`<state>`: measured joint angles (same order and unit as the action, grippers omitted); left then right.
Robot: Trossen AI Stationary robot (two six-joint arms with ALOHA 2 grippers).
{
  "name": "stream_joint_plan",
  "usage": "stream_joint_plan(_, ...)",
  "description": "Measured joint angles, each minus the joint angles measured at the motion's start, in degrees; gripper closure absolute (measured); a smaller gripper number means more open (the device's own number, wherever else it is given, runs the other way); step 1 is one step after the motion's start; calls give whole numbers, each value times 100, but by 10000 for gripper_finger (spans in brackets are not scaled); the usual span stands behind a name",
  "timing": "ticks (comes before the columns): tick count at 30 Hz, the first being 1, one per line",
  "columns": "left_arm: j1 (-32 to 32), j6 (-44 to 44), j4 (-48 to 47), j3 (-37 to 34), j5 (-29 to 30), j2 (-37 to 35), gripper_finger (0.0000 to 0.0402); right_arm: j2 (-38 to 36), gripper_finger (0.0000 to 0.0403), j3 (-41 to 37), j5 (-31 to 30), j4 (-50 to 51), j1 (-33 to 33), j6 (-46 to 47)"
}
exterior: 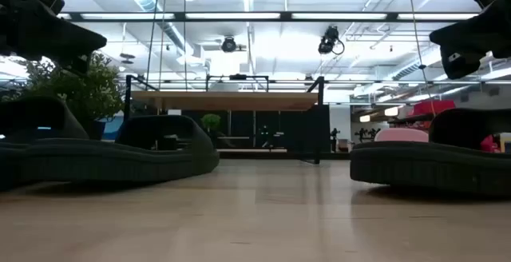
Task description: Pick and place slides into the shelf
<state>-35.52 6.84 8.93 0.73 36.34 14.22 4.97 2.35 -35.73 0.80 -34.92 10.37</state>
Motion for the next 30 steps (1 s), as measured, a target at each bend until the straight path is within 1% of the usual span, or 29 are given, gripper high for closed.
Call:
stream_joint_plan(4,0,1,0,1,0,0,366,0,389,0,0,0,0,0)
stream_joint_plan(12,0,1,0,0,0,1,378,2,389,0,0,0,0,0)
stream_joint_plan(23,1,1,0,1,0,0,365,0,389,0,0,0,0,0)
stream_joint_plan(30,-1,1,0,0,0,0,374,2,389,0,0,2,1,0)
